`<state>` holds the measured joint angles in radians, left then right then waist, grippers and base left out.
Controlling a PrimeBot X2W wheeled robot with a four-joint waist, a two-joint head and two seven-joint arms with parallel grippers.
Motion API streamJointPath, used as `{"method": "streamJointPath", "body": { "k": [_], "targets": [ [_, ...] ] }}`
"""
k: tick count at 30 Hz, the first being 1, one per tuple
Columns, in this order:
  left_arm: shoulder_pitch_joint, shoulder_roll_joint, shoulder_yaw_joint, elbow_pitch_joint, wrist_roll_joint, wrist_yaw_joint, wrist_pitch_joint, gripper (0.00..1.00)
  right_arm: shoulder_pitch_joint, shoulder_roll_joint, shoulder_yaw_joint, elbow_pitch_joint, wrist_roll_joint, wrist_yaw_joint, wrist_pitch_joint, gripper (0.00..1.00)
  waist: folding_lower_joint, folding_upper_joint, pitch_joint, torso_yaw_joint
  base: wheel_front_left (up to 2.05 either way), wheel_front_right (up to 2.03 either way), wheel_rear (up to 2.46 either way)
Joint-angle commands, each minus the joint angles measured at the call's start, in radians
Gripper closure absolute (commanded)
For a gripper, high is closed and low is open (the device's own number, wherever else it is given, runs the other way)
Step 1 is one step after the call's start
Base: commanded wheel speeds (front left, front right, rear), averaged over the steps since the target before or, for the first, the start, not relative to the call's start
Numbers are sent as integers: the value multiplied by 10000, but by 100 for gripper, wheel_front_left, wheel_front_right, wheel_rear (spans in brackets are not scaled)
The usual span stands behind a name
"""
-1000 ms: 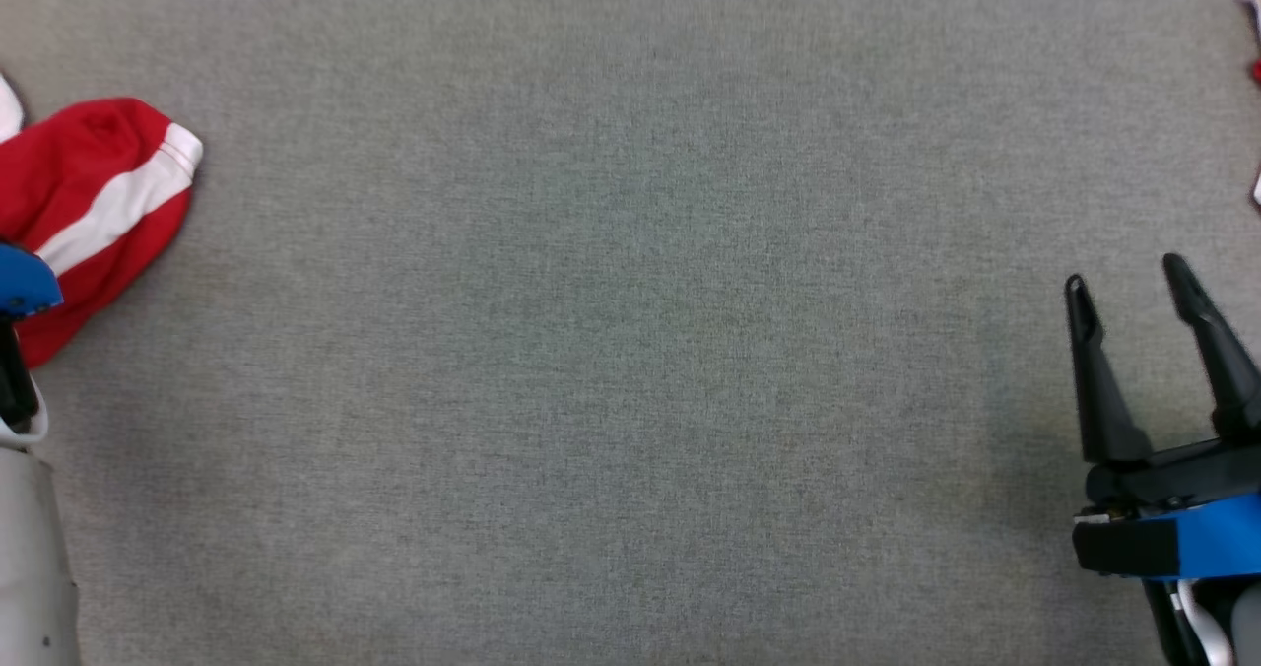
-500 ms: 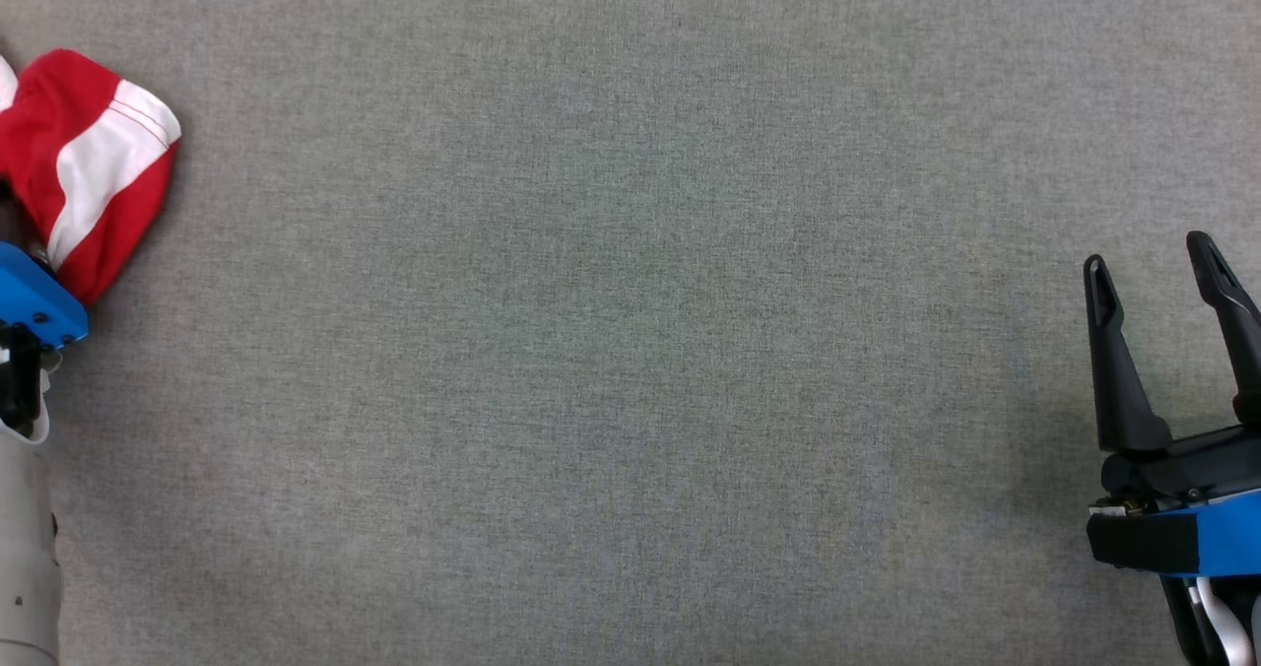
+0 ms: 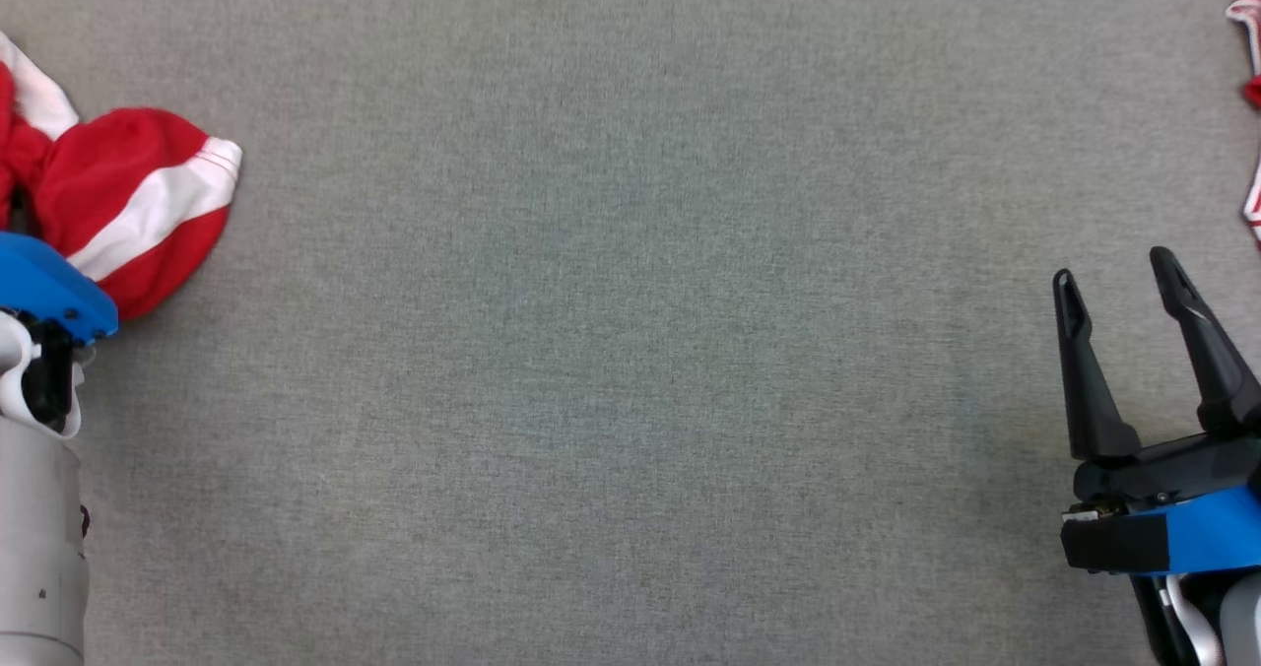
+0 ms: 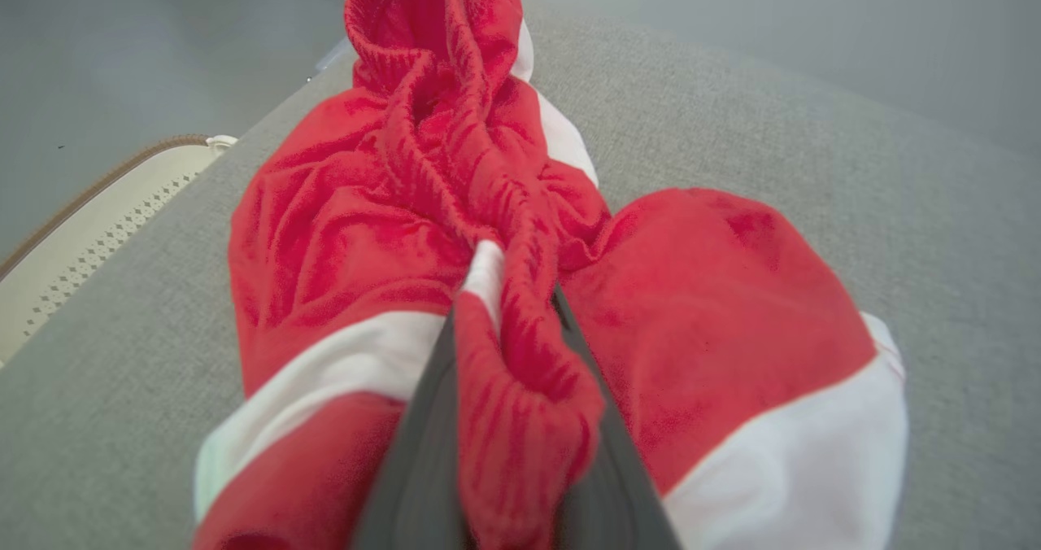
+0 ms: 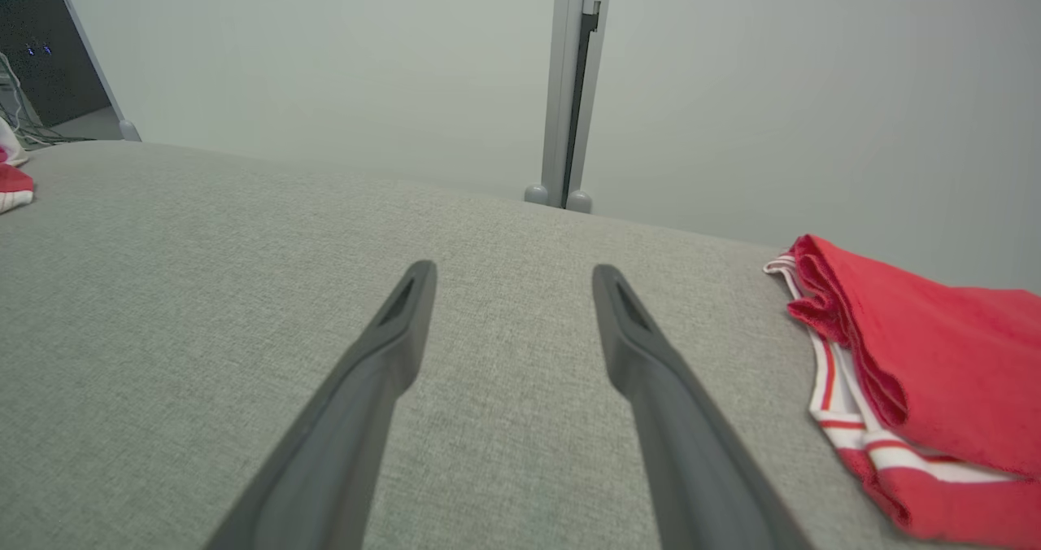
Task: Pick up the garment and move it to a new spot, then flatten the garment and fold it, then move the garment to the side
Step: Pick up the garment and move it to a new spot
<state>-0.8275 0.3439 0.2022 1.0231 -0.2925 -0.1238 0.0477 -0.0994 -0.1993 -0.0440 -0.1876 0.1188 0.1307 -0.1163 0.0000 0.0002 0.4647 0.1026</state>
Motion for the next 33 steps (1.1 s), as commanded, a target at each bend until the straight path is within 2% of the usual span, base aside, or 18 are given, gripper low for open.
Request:
{"method": "streamJointPath", "body": {
  "k": [1, 6, 10, 17, 21, 27, 33],
  "targets": [
    [-182, -3, -70, -178, -71, -37, -224, 100, -8, 37, 26, 84, 114, 2, -74, 0, 0, -2, -239, -143, 0, 0, 0],
    [-428, -172, -622, -1145, -55, -89, -1040, 100, 55, 286, 204, 537, 158, 2, -307, 0, 0, -2, -939, -420, 0, 0, 0],
    [-628, -246, -1456, -2530, -185, -65, -1415, 100, 185, 555, 341, 924, 229, 2, -513, 0, 0, -2, -1461, -735, 0, 0, 0],
    [-834, -470, -2921, -5358, -559, -69, -1373, 100, 374, 973, 576, 1560, 325, 3, -882, 0, 0, -2, -2192, -1511, 0, 0, 0],
    [-959, -856, -3611, -6587, -651, -69, -1130, 100, 431, 1179, 686, 1886, 425, 2, -1063, 0, 0, -2, -2439, -1975, 0, 0, 0],
    [-773, -1442, -4797, -7367, -638, -68, -732, 100, 295, 1394, 1135, 2403, 616, 3, -1300, 0, 0, -2, -2703, -2642, 0, 0, 0],
    [76, -1877, -5643, -7212, -756, -67, -642, 100, 224, 1474, 1372, 2746, 712, 3, -1427, 0, 0, -2, -2890, -3037, 0, 0, 0]
  ]
}}
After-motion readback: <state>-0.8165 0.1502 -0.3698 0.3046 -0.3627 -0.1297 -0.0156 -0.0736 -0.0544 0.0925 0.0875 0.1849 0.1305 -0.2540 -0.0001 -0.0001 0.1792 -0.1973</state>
